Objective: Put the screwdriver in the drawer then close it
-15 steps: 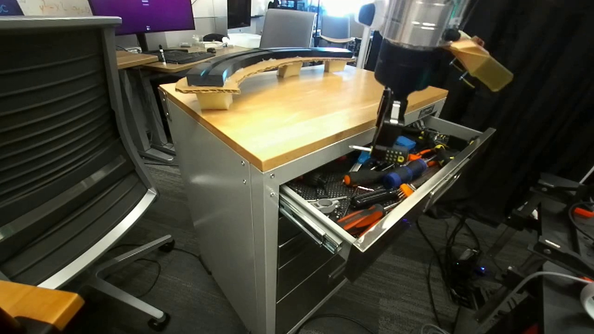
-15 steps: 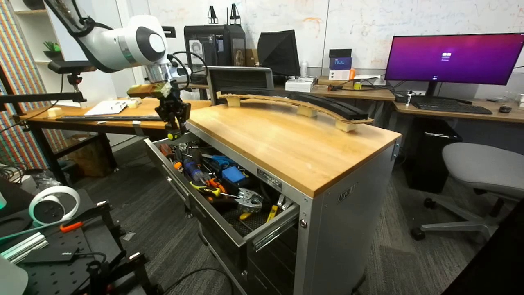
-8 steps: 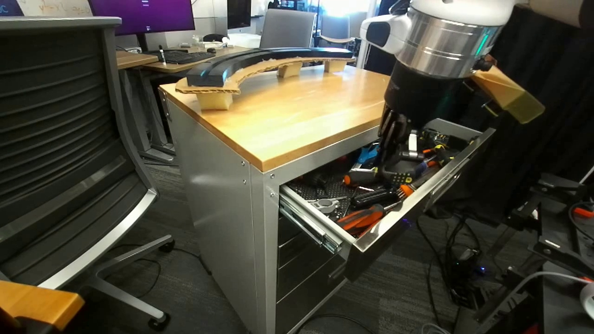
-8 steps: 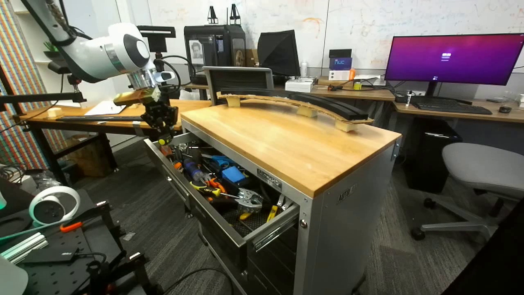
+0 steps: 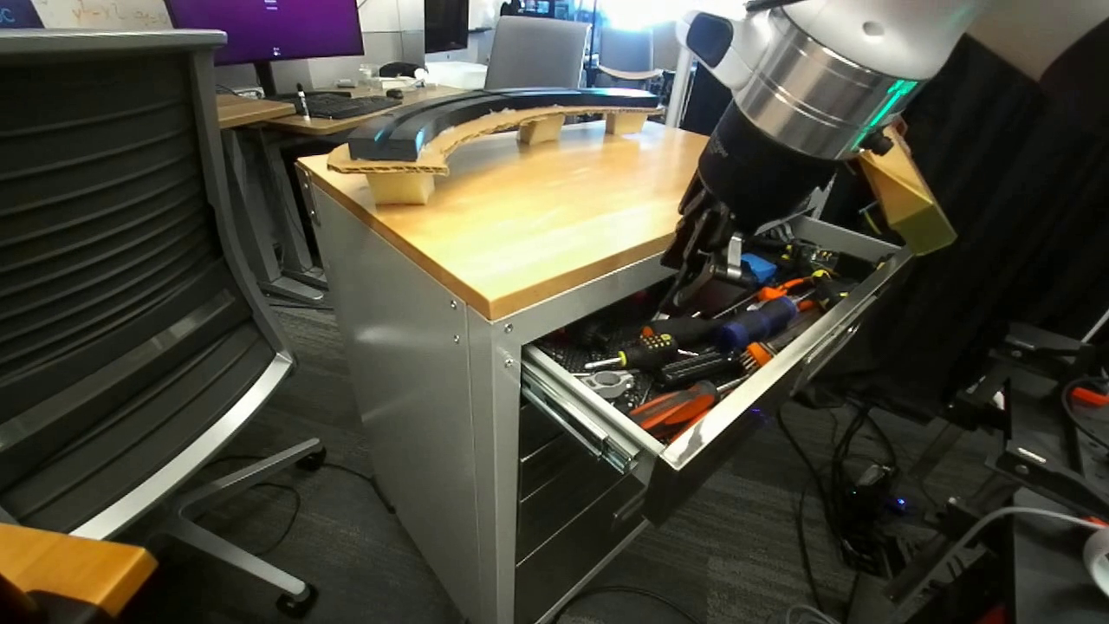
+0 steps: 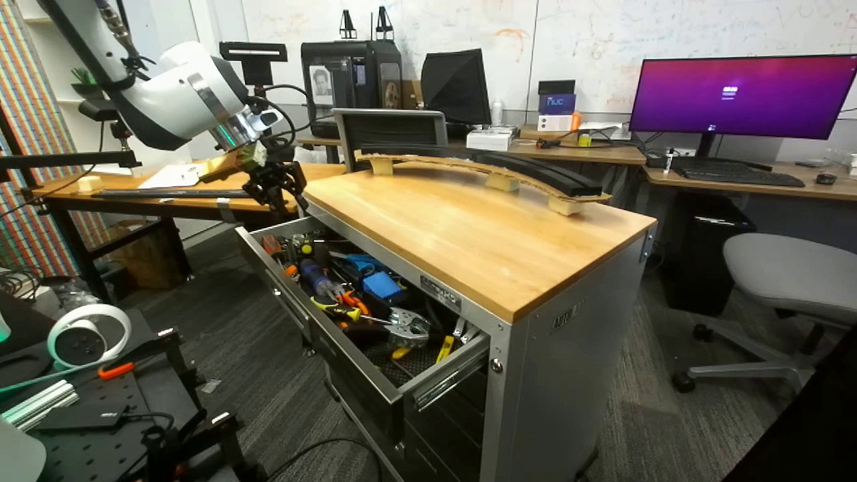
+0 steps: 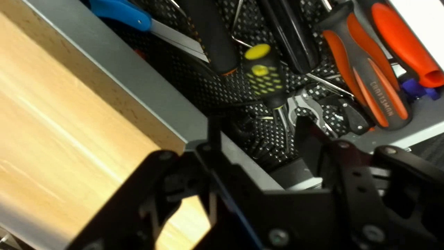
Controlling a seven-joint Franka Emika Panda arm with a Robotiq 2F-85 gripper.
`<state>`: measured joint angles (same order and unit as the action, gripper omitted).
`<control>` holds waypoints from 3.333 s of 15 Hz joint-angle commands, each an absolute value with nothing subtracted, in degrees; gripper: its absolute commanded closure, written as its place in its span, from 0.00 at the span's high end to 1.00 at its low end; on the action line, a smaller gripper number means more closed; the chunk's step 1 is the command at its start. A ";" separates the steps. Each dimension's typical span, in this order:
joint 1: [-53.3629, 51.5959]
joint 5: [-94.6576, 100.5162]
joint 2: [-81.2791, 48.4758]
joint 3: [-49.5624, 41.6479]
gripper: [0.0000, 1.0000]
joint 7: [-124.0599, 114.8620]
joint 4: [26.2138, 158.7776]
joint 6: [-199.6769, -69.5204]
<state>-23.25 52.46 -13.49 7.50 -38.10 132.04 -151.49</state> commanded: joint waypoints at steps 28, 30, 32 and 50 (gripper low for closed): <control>-30.77 23.58 -16.68 -0.80 0.10 -52.45 142.86 -165.10; -35.01 33.45 -17.47 -6.49 0.09 -60.19 141.05 -167.00; -40.11 43.08 -18.96 -12.98 0.09 -67.70 138.54 -168.15; -41.59 83.73 -18.98 -18.08 0.58 -96.29 135.50 -165.37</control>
<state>-52.85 87.18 -27.04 -27.08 -107.55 126.62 -166.74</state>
